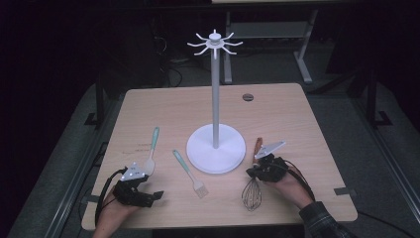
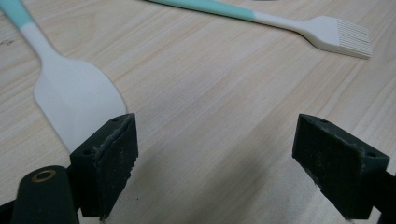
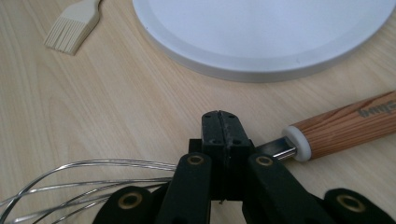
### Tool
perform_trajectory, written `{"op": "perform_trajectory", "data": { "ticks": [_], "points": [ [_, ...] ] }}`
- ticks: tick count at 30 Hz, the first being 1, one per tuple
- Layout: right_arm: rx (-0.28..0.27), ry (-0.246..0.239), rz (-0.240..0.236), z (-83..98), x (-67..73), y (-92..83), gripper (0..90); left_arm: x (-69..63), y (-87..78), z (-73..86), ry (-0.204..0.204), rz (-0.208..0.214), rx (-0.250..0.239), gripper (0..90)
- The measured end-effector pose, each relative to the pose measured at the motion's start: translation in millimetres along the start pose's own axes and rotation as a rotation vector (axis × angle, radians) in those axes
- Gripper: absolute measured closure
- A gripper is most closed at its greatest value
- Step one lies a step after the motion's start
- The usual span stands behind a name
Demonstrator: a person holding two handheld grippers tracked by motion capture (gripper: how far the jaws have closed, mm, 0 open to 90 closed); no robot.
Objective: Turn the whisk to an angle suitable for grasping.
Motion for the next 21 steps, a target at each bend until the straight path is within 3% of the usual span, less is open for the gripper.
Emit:
{"op": "perform_trajectory", "data": {
  "ticks": [10, 21],
  "points": [
    [0.017, 0.040, 0.022, 15.5, -13.0, -17.6, 90.0, -0.2, -0.2, 0.0, -0.001, 0.000, 0.001, 13.8],
    [0.029, 0.088, 0.086, 40.1, -41.4, -44.2, 90.0, -0.1, -0.6, 0.2, 0.002, -0.001, 0.002, 13.8]
  ]
}}
Point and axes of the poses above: each handheld gripper's, and its own axes: y roughly forward along the jaws, z roughly out of its underside, x roughly to its left, the point moved 9 cm from there along y, roughly forward along the jaws, and after that the axes turned 3 degrees about z, right-handed, at the moved point
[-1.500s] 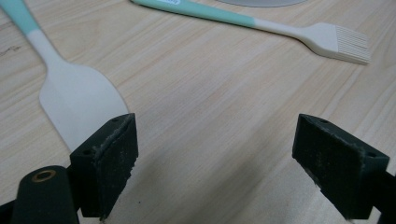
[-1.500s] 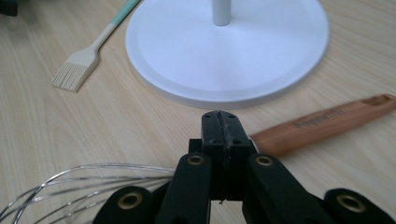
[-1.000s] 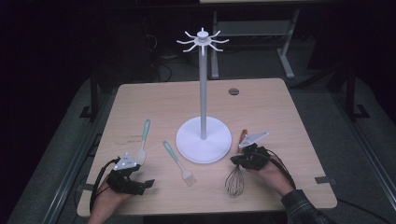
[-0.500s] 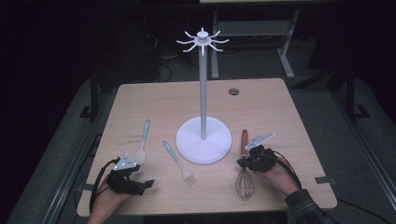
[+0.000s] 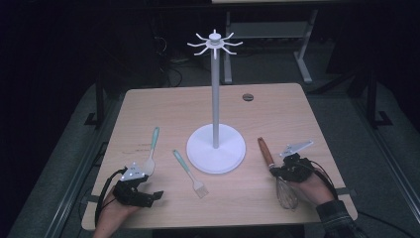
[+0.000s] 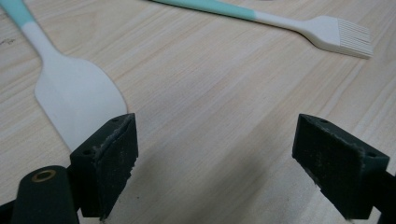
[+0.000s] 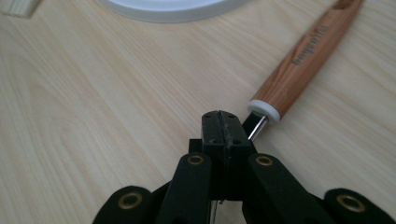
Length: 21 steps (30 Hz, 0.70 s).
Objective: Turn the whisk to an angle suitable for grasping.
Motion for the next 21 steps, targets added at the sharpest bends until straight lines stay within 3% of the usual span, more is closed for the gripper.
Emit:
{"op": "perform_trajectory", "data": {
  "ticks": [5, 8, 9, 10, 16, 17, 21],
  "points": [
    [-0.037, 0.027, -0.004, -1.8, -9.3, -10.1, 90.0, 0.2, 0.4, 0.4, -0.008, 0.001, 0.001, 13.8],
    [-0.058, 0.048, 0.030, -12.0, -26.5, -10.3, 90.0, -0.2, 1.4, 0.5, -0.017, 0.001, 0.002, 13.8],
    [-0.058, 0.048, 0.030, -12.0, -26.5, -10.3, 90.0, -0.2, 1.4, 0.5, -0.017, 0.001, 0.002, 13.8],
    [-0.063, 0.067, 0.047, -19.4, -37.1, -4.7, 90.0, -0.1, 1.3, 0.2, -0.007, 0.000, 0.002, 13.8],
    [-0.061, 0.102, 0.058, -32.4, -54.6, 9.1, 89.9, -0.8, 1.2, -0.8, -0.009, 0.005, -0.005, 13.8],
    [-0.043, 0.107, 0.083, -36.6, -63.9, 18.3, 89.9, -1.4, 1.6, -0.9, -0.010, 0.008, -0.002, 13.8],
    [-0.042, 0.114, 0.073, -42.9, -68.6, 28.8, 90.0, -5.0, 2.0, -1.4, 0.011, 0.014, 0.005, 13.8]
  ]
}}
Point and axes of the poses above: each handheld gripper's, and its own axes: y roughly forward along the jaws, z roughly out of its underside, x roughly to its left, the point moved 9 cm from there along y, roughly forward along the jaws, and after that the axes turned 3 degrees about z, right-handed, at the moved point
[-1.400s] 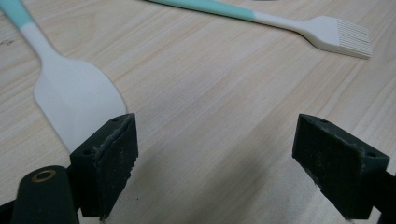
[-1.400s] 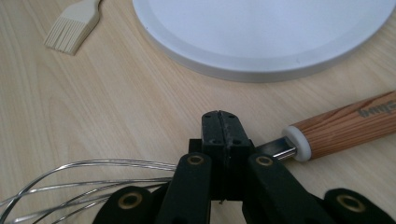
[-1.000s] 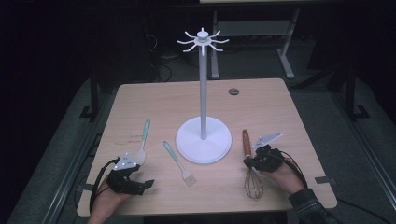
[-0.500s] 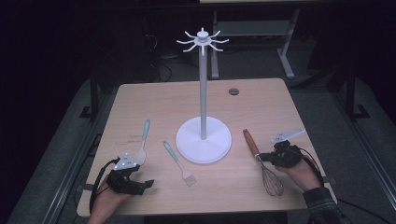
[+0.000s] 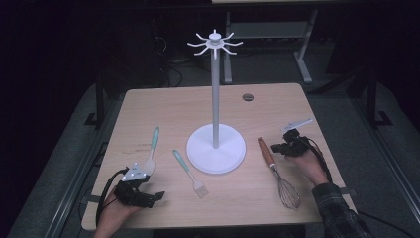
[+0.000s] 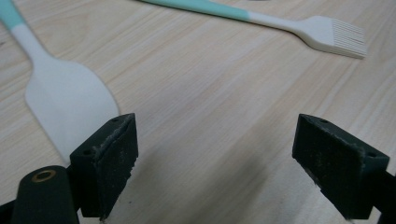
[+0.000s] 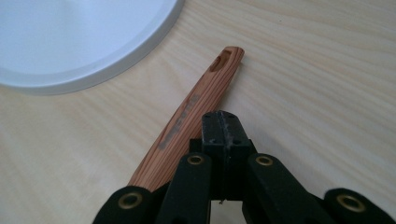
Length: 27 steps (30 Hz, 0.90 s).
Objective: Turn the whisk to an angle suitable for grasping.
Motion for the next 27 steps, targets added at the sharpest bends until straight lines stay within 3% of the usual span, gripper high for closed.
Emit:
{"op": "perform_trajectory", "data": {
  "ticks": [2, 8, 11, 13, 15, 19, 20, 27],
  "points": [
    [0.028, -0.019, 0.001, -2.5, 1.5, 11.0, 89.9, 0.6, 0.8, -0.3, 0.005, -0.001, 0.003, 13.8],
    [0.026, -0.039, -0.041, -7.5, 14.2, 18.3, 90.0, -2.2, -1.1, -0.7, 0.004, 0.003, -0.004, 13.8],
    [0.038, -0.076, -0.049, -7.5, 22.7, 19.7, 90.0, -0.2, -0.9, -3.7, -0.008, 0.003, -0.022, 13.8],
    [0.031, -0.073, -0.068, -8.4, 26.4, 18.1, 89.9, 1.0, 0.0, -3.0, -0.002, 0.002, -0.011, 13.8],
    [0.023, -0.078, -0.057, -9.4, 26.9, 15.7, 90.0, 0.3, 0.3, -2.8, -0.003, 0.002, -0.013, 13.8],
    [-0.009, -0.101, -0.053, -9.7, 37.4, -3.7, 90.0, -1.7, -0.7, -2.6, 0.000, 0.002, -0.013, 13.8],
    [-0.003, -0.110, -0.074, -2.4, 47.9, -15.7, 90.0, -0.7, -0.8, -2.2, 0.000, -0.003, -0.011, 13.8],
    [0.039, -0.114, -0.095, 21.9, 67.6, -35.7, 90.0, -0.9, -1.7, -2.9, 0.000, -0.011, -0.013, 13.8]
  ]
}}
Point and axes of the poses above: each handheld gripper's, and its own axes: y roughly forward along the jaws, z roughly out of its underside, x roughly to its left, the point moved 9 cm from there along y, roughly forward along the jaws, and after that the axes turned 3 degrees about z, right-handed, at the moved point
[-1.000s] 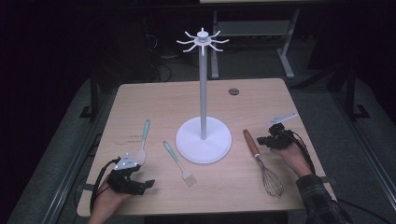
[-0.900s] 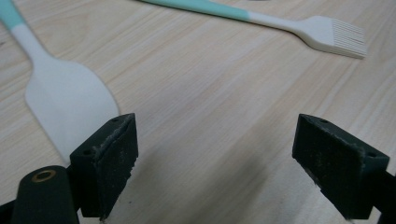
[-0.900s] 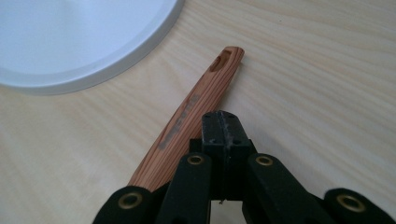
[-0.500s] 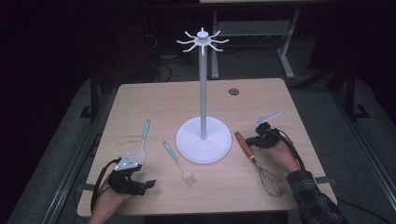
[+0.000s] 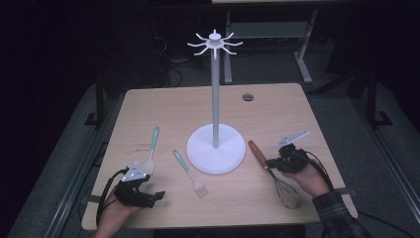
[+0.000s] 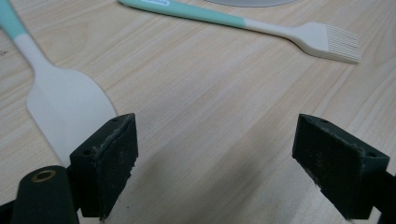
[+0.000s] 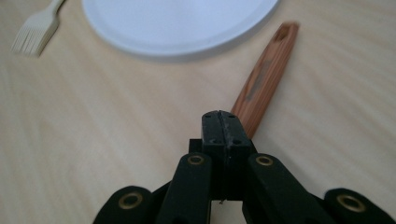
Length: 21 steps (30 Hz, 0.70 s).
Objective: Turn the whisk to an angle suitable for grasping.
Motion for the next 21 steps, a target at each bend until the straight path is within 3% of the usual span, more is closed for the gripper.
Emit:
{"op": "perform_trajectory", "data": {
  "ticks": [1, 8, 13, 21],
  "points": [
    [0.014, -0.007, -0.010, 9.3, 4.4, -2.9, 90.0, 0.1, 0.1, 0.1, 0.001, 0.000, 0.000, 13.8],
    [0.047, -0.007, -0.036, 22.9, 10.6, -5.0, 90.0, 0.6, 0.6, 0.7, 0.000, 0.000, 0.003, 13.8],
    [0.079, -0.024, -0.038, 26.8, 8.7, -1.0, 90.0, 0.8, 0.9, 1.6, -0.001, -0.002, 0.009, 13.8],
    [0.101, -0.010, -0.022, 29.5, 2.1, -3.4, 90.0, 1.1, 1.1, 2.5, 0.005, -0.002, 0.018, 13.9]
  ]
}}
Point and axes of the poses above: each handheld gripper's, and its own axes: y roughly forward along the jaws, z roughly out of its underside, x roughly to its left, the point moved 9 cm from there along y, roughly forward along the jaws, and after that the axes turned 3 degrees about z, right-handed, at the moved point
